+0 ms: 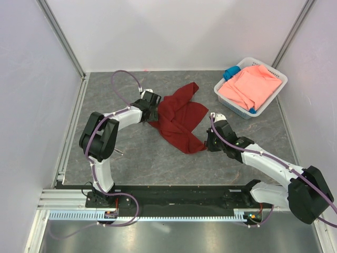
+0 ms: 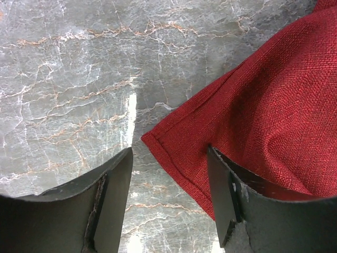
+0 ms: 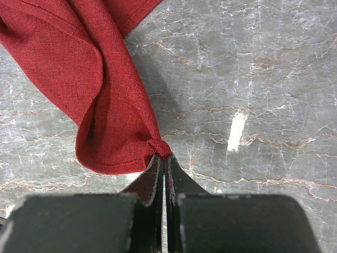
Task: Fold the napkin, place the utensils inside, and roll it up
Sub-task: Flatten the napkin out
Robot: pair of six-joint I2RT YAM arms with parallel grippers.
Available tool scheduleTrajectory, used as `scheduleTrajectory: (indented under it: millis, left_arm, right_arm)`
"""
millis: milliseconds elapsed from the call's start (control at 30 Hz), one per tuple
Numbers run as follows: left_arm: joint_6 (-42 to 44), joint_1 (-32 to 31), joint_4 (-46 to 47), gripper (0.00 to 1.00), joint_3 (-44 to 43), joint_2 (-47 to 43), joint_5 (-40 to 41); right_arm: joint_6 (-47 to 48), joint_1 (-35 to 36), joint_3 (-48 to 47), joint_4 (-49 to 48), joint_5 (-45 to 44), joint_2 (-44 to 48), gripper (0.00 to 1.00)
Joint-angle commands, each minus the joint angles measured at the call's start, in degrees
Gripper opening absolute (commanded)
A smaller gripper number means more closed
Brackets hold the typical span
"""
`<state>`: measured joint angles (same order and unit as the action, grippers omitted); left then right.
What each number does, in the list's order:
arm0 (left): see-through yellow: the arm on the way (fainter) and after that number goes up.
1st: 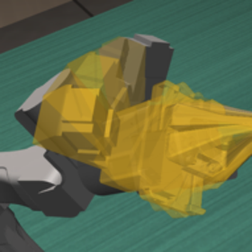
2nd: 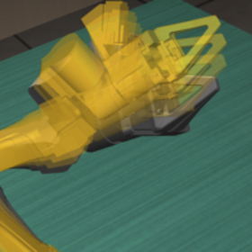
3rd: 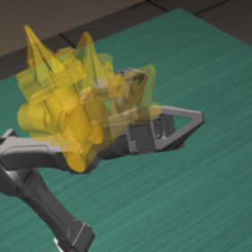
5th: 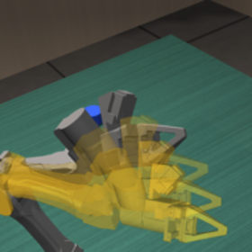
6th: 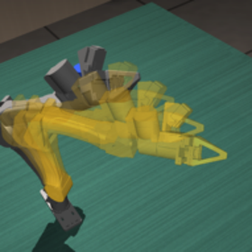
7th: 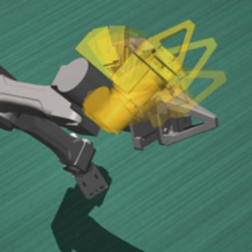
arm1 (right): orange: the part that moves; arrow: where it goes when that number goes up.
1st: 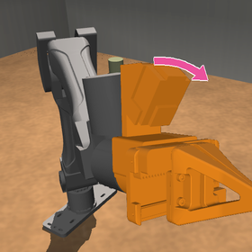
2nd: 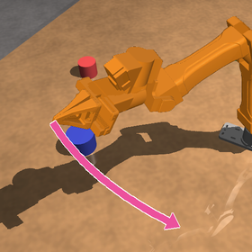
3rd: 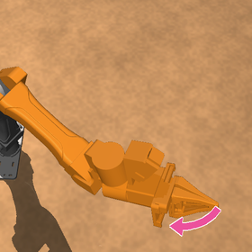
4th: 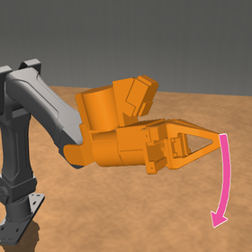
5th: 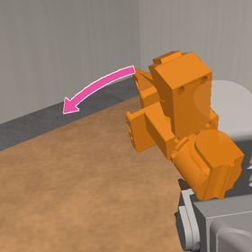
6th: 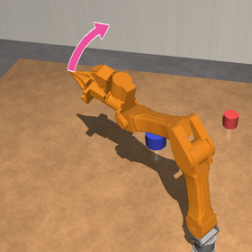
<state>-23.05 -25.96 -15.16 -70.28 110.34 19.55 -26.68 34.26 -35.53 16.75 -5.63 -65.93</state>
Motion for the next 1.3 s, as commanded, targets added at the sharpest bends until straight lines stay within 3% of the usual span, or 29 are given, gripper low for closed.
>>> scheduleTrajectory:
  millis: [0, 300, 400, 433, 533, 733, 967, 1267]
  left_arm:
    - [1.3, 0.8, 0.2, 0.65, -2.3, 0.9, 1.5]
    - [1.7, 3.5, -0.6, 0.51, -2.0, 3.3, -5.7]
    - [2.2, 3.6, -0.9, 0.38, -1.7, 4.3, -7.4]
    - [2.3, 3.6, -0.8, 0.26, -1.6, 4.4, -8.3]
    - [2.5, 3.8, -0.9, 0.04, -1.0, 3.7, -10.1]
    - [0.6, 5.5, -0.9, 0.02, -0.4, -6.5, -13.5]
    - [-2.9, 10.9, -3.2, 0.02, -5.2, -26.9, -19.4]
    - [-3.8, 12.6, -10.9, 0.02, -11.5, -50.6, -20.5]
  right_arm:
    - [0.3, -0.1, 0.1, -0.9, 0.8, 1.8, 0.0]
    - [-0.1, -0.1, 0.5, -0.7, 0.6, 3.4, 0.0]
    - [0.0, -0.2, 0.4, -0.7, 0.5, 3.4, 0.0]
    - [0.1, -0.2, 0.3, -0.8, 0.5, 3.3, 0.0]
    - [1.2, -0.1, -0.6, -0.6, 0.1, 2.9, 0.0]
    - [5.0, -0.2, -8.7, 1.6, -5.8, 1.5, 0.0]
    - [12.3, -0.2, -32.5, 7.4, -13.2, -1.8, 0.0]
    - [19.1, -0.2, -48.9, 10.8, -13.4, 5.8, 0.0]
